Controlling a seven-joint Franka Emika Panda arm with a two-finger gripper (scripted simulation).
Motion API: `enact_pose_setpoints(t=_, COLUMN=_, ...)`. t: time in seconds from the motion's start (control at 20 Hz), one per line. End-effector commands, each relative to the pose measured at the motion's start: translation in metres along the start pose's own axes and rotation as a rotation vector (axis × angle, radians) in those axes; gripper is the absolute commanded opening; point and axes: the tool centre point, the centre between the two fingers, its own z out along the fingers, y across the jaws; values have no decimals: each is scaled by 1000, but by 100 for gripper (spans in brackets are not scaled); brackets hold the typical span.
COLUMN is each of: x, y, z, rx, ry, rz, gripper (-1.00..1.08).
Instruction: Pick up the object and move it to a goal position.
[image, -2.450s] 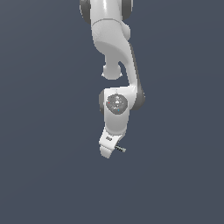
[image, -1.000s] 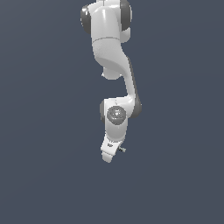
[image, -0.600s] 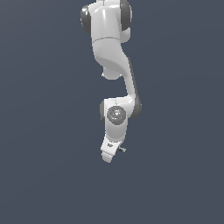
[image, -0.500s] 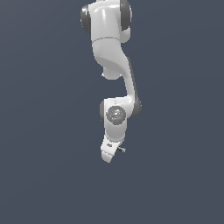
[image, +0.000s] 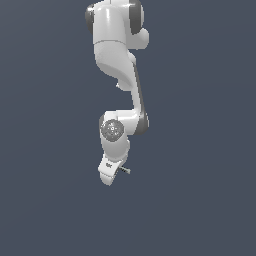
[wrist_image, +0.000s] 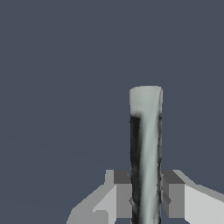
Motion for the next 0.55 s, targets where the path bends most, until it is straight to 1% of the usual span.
enact_pose_setpoints(t=0.0, x=-23, y=11, z=-3, rx=-1, ry=0, rz=1, gripper=-100)
enact_pose_setpoints(t=0.25, x=-54, y=27, z=-7, rx=-1, ry=0, rz=1, gripper=-100)
enact_pose_setpoints(t=0.5, x=-63, y=32, z=-9, rx=-1, ry=0, rz=1, gripper=-100)
